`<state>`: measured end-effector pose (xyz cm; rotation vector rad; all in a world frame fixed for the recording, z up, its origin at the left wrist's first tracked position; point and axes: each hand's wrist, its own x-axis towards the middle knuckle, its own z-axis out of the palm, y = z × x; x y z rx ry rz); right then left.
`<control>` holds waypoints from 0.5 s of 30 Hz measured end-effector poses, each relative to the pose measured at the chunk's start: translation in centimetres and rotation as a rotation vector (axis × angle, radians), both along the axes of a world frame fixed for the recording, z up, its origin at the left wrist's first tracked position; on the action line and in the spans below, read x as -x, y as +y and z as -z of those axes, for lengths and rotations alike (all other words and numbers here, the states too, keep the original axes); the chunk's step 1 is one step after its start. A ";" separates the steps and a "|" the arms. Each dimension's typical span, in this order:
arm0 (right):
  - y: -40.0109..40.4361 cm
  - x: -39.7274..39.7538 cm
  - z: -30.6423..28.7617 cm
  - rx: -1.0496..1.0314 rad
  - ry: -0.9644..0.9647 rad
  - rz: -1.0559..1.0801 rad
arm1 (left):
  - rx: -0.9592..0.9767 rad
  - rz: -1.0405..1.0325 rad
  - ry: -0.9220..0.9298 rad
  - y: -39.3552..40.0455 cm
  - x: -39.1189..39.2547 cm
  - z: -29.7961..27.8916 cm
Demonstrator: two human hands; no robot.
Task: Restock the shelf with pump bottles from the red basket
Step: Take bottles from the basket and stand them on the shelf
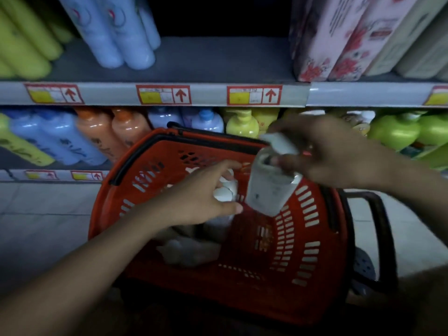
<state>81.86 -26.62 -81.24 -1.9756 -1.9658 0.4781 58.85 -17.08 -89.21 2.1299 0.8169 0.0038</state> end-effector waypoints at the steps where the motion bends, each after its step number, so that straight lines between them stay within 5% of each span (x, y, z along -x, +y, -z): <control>1: -0.8 -0.4 -2.2 -0.072 0.063 0.045 | 0.032 -0.008 -0.067 -0.6 -0.1 -0.5; 8: -5.3 -2.7 -15.1 -0.396 0.373 0.091 | 0.125 -0.193 -0.656 -4.4 -2.6 -8.7; 15: -9.1 0.1 -24.3 -0.548 0.542 0.066 | 0.301 -0.086 -0.745 -7.3 -4.5 -18.5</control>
